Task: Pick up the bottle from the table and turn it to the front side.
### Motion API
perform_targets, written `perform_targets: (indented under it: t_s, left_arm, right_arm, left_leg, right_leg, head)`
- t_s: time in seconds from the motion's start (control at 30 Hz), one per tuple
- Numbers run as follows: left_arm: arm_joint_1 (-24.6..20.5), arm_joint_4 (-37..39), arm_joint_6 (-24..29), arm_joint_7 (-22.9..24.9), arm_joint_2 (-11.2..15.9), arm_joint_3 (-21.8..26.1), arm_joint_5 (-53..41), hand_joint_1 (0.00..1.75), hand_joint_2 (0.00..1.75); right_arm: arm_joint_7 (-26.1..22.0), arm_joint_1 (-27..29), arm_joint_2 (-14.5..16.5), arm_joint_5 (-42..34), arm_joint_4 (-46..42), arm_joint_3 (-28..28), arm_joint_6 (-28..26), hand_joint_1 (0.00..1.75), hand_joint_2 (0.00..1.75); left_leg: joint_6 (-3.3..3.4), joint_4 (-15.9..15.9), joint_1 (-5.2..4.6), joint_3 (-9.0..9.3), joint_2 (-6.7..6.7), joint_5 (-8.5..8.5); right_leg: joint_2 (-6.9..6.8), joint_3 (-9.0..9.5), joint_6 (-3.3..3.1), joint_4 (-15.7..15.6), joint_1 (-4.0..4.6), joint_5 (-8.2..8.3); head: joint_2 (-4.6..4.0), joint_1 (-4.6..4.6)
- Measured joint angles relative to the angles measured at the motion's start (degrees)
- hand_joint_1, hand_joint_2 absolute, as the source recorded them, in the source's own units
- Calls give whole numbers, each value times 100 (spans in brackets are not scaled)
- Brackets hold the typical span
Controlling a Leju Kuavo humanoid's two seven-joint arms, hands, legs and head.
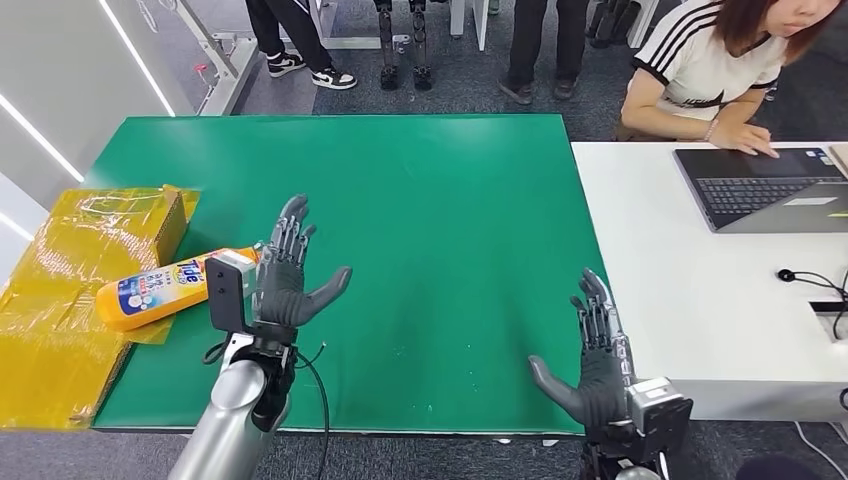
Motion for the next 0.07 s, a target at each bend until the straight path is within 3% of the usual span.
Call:
perform_targets:
  t_s: [0.07]
  left_arm:
    - [147,-80,-52,7,-31,-74,42,0,175]
  right_arm:
    - [9,-7,30,-1,29,67,3,0,175]
  left_leg:
    - [0,0,1,0,-2,0]
  right_leg:
    - [-2,0,0,0,0,-1]
  head:
    - [0,0]
